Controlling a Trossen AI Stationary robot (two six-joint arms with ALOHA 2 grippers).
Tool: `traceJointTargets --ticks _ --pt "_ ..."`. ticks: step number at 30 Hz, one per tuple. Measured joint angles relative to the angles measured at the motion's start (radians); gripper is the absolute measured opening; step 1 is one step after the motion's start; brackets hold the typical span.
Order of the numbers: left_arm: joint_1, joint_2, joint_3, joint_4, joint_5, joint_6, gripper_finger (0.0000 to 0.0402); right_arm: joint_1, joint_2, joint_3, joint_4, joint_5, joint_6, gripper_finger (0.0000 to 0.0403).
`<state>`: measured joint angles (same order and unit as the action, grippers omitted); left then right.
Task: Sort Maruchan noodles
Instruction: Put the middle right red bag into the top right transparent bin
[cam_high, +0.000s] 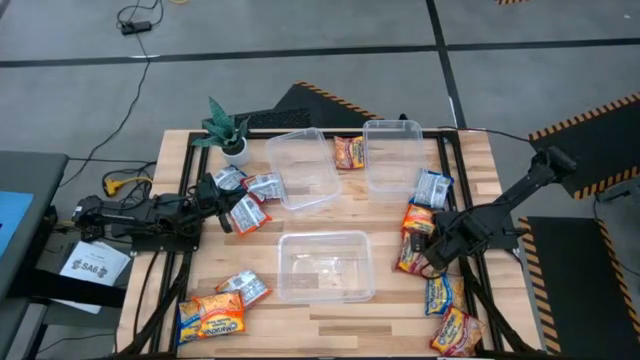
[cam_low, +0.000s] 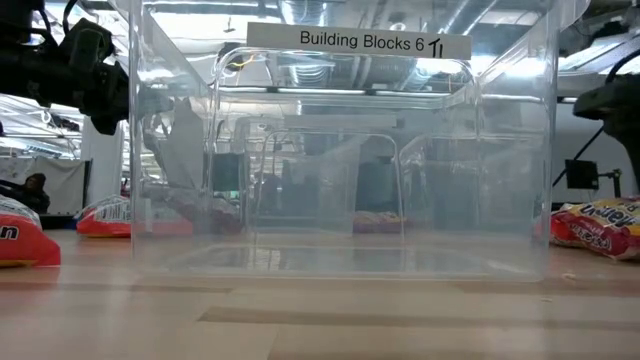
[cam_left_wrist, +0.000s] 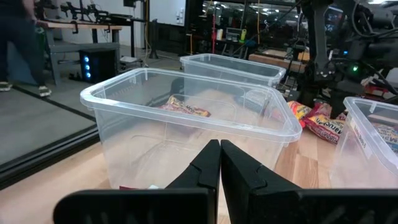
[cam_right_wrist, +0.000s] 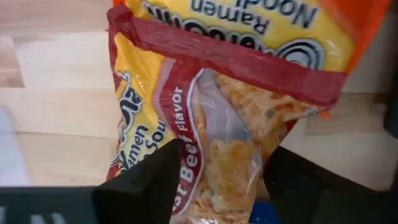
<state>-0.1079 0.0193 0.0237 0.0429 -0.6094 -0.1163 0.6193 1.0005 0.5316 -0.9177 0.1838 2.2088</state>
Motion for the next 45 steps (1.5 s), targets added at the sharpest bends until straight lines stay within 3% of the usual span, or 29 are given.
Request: traceJointTargets --ticks 2,6,7,12,17,22,25,29,33,40,45 --pt "0.000 0.000 0.000 0.000 0.000 0.000 0.0000 0.000 -0.002 0.000 0.024 0.002 -0.046 0.0177" --pt "0.000 0.000 0.000 0.000 0.000 0.000 0.0000 0.003 -0.033 0.043 0.044 0.002 -0.152 0.0037" --pt "0.000 0.000 0.000 0.000 0.000 0.000 0.0000 0.003 -0.046 0.060 0.044 0.002 -0.189 0.0021" --pt "0.000 0.000 0.000 0.000 0.000 0.000 0.0000 -0.017 -0.137 0.199 0.039 0.031 -0.357 0.0007" --pt "0.000 0.000 0.000 0.000 0.000 0.000 0.0000 -0.093 -0.196 0.404 0.047 0.264 -0.595 0.0006" --pt "0.000 0.000 0.000 0.000 0.000 0.000 0.0000 -0.296 -0.191 0.562 0.040 0.549 -0.910 0.0005" --pt "0.000 0.000 0.000 0.000 0.000 0.000 0.0000 -0.473 -0.180 0.593 0.039 0.616 -1.079 0.0005" --pt "0.000 0.000 0.000 0.000 0.000 0.000 0.0000 -0.725 -0.155 0.592 0.001 0.521 -1.213 0.0005" --pt "0.000 0.000 0.000 0.000 0.000 0.000 0.0000 -0.895 -0.096 0.591 -0.001 0.369 -1.315 0.0007" --pt "0.000 0.000 0.000 0.000 0.000 0.000 0.0000 -1.034 0.035 0.591 0.030 0.238 -1.422 0.0060" --pt "0.000 0.000 0.000 0.000 0.000 0.000 0.0000 -1.106 0.068 0.592 0.041 0.147 -1.408 0.0127"
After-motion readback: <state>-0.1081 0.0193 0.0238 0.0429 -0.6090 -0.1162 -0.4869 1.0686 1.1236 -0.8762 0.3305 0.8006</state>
